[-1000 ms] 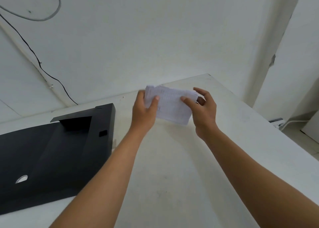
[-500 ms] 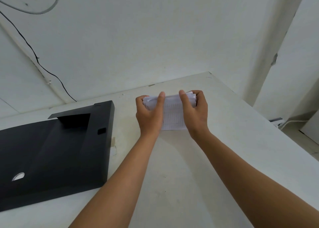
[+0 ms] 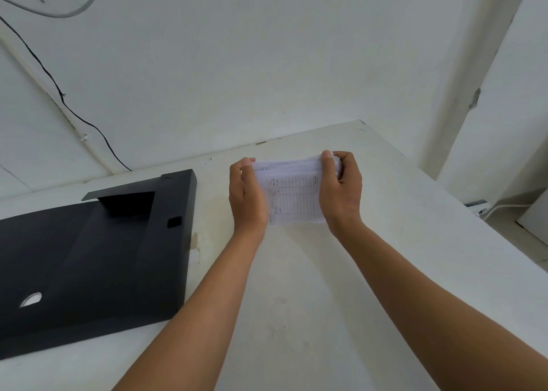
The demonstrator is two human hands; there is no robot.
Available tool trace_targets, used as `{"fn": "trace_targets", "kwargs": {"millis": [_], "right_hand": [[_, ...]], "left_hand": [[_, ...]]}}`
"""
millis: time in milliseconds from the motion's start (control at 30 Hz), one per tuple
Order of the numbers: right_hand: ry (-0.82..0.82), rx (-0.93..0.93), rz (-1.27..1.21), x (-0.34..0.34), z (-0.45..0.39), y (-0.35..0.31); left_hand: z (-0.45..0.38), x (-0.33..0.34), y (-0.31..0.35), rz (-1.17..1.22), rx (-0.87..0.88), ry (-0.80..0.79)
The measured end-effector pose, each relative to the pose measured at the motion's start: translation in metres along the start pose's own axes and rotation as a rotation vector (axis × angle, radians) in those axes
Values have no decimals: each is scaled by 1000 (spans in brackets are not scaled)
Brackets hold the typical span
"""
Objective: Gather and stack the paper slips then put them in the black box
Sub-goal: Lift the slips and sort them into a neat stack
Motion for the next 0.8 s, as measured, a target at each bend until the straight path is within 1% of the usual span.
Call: {"fn": "trace_targets", "kwargs": {"millis": [133, 233, 367, 467, 533, 600, 667, 733, 800], "right_hand": [[12, 8, -4, 0, 2, -1], [-10, 13, -13, -1, 6, -1], [5, 11, 0, 3, 11, -2], [23, -59, 55, 6, 6, -14], [-9, -122, 65, 4, 2, -20], [-15, -116, 68, 1, 1, -17], [2, -29, 34, 0, 4, -10], [5, 47, 19, 5, 7, -6], [26, 79, -3, 11, 7, -9]], "left_hand": [[4, -3, -2, -85, 98, -83], [1, -1, -5, -73, 105, -26], [2, 8, -1, -53, 47, 50], [5, 12, 12, -52, 107, 94], [4, 11, 17, -62, 120, 75], [3, 10, 14, -73, 59, 42], [1, 11, 7, -50, -36, 35], [2, 14, 6, -45, -109, 59], [3, 20, 10, -49, -117, 100]]}}
Point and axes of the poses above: each hand's wrist, its own z-axis away from the middle knuckle, its own x-axis out of the palm, y = z × x, the point moved 1 cm from there along -z, towards the middle knuckle, and after that the axes turned 1 degree about z, right-handed, at the moved point
